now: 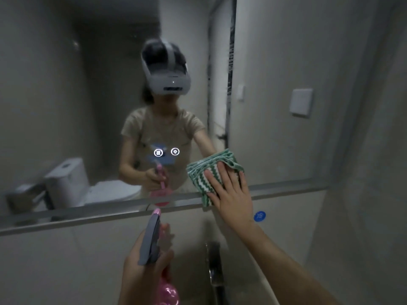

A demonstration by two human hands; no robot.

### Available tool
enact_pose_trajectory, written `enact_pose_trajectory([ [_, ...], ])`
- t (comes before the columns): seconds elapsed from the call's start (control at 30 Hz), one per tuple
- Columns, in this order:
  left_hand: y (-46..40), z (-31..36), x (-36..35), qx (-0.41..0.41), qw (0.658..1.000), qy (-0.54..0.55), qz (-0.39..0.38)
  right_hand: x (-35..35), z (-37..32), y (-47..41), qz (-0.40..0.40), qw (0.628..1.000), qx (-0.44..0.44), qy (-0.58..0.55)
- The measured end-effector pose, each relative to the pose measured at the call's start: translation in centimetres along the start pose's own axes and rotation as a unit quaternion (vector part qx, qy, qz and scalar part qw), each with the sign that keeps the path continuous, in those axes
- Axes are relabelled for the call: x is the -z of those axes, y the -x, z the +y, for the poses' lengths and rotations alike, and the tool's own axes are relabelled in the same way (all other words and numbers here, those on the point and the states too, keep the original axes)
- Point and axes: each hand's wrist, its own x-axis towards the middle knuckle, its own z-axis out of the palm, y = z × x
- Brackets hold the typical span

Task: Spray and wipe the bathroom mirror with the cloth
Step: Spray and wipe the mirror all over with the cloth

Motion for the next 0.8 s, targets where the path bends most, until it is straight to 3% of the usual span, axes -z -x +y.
enact_pose_trajectory([
  [0.27,0.6,2.3,-2.1,-0.036,0.998,-0.021,-0.042,-0.4,0.7,-0.1,-0.007,1.000,0.007,0.005],
  [0.47,0.1,3.7,-1.8,-0.058,0.997,-0.023,-0.039,-0.6,-0.8,-0.8,0.015,0.999,-0.041,-0.003],
  [0.6,-0.1,4.8,-1.3,-0.019,0.999,0.007,-0.045,0.2,-1.4,-4.3,0.013,0.994,-0.108,-0.021],
  [0.8,-0.7,5.8,0.5,-0.044,0.997,0.029,-0.063,2.9,-1.4,-11.7,0.052,0.988,-0.146,-0.015],
])
